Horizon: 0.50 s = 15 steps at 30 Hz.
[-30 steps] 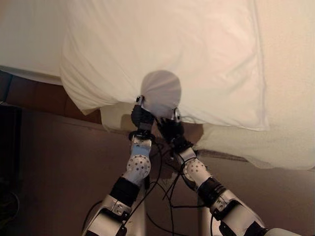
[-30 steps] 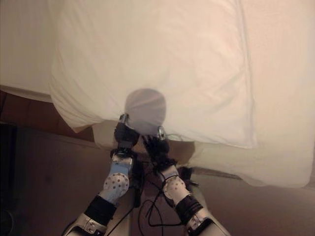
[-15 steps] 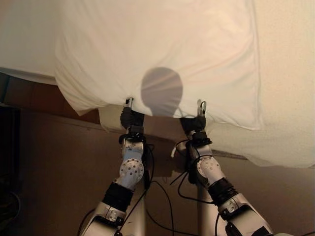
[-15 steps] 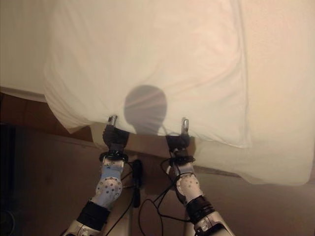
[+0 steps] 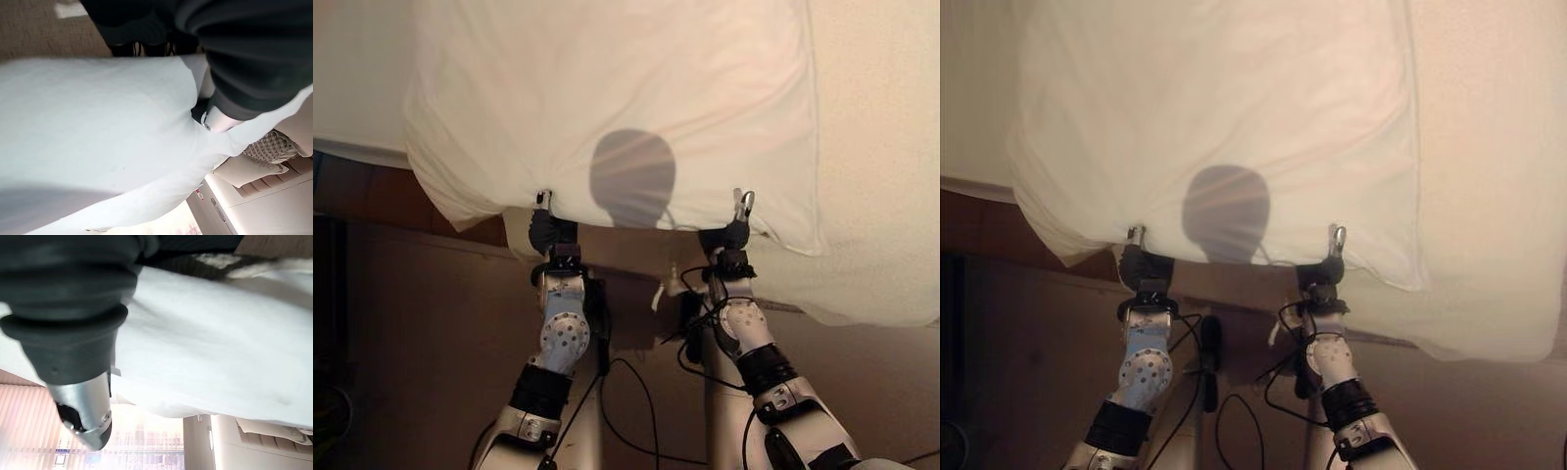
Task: Make the bed
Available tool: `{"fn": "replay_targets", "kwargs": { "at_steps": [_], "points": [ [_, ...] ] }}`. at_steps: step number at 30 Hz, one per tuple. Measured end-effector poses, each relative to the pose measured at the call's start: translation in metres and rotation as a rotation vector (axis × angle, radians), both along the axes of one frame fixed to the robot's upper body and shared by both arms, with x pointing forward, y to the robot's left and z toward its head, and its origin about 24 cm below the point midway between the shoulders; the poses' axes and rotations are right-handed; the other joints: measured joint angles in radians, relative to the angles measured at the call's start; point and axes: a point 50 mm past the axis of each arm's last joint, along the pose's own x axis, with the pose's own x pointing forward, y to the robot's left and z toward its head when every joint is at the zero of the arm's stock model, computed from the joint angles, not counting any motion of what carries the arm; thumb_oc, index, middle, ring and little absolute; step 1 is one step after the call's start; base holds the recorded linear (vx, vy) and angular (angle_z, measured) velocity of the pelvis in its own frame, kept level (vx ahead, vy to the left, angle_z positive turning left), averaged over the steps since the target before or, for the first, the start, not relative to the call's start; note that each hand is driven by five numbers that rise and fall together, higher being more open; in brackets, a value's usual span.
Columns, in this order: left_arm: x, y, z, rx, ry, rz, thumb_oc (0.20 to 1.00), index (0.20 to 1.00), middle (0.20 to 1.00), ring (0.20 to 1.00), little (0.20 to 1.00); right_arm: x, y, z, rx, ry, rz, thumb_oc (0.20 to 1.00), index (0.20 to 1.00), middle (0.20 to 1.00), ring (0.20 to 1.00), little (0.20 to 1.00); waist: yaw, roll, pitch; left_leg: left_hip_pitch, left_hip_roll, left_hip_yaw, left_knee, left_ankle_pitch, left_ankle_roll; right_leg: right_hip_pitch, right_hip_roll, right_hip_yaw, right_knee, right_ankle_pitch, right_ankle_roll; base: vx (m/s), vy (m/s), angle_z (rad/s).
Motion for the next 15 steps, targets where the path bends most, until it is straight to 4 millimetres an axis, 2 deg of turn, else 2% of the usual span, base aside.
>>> {"fn": "replay_targets", "kwargs": {
  "at_steps": [4, 5, 6, 7, 15],
  "points": [
    [-0.0004, 0.0029, 0.0010, 0.018, 0.002, 0.029, 0.200, 0.200, 0.200, 0.200, 0.200, 0.0011, -0.0034, 0.0024, 0.007, -0.006, -0.016, 1.000, 1.000, 1.000, 1.000, 1.000, 0.000, 0.000, 0.000, 0.000, 0.001, 0.001, 0.003, -0.002, -0.002, 0.000, 0.000, 0.001, 0.001, 0.000, 0.000, 0.00, 0.000, 0.00],
    [-0.0003, 0.0030, 0.0010, 0.016, 0.003, 0.030, 0.200, 0.200, 0.200, 0.200, 0.200, 0.0016, -0.0045, 0.0036, 0.010, -0.009, -0.020, 0.784, 0.784, 0.784, 0.784, 0.784, 0.000, 0.000, 0.000, 0.000, 0.001, 0.001, 0.004, -0.003, -0.002, 0.000, 0.001, 0.002, 0.001, 0.000, 0.000, 0.00, 0.000, 0.00],
    [-0.0003, 0.0030, 0.0010, 0.015, 0.004, 0.031, 0.200, 0.200, 0.200, 0.200, 0.200, 0.0020, -0.0052, 0.0043, 0.013, -0.011, -0.023, 0.642, 0.642, 0.642, 0.642, 0.642, 0.000, 0.000, 0.000, 0.000, 0.001, 0.002, 0.004, -0.003, -0.002, 0.000, 0.001, 0.002, 0.000, 0.000, 0.000, 0.00, 0.000, 0.00],
    [-0.0003, 0.0030, 0.0010, 0.014, 0.006, 0.031, 0.200, 0.200, 0.200, 0.200, 0.200, 0.0024, -0.0061, 0.0055, 0.015, -0.015, -0.027, 0.200, 0.200, 0.200, 0.200, 0.200, 0.000, 0.000, 0.000, -0.002, 0.002, 0.002, 0.005, -0.004, -0.001, -0.002, 0.001, 0.002, 0.001, 0.000, 0.000, 0.00, 0.000, 0.00],
    [-0.0012, 0.0040, 0.0023, 0.008, -0.002, 0.041, 0.200, 0.200, 0.200, 0.200, 0.200, 0.0033, -0.0059, 0.0074, 0.015, -0.016, -0.027, 0.200, 0.200, 0.200, 0.200, 0.200, 0.001, 0.000, 0.000, -0.012, 0.002, 0.004, 0.009, -0.002, -0.005, -0.015, 0.001, 0.004, 0.007, 0.001, -0.001, 0.00, 0.000, 0.00]
  ]
}}
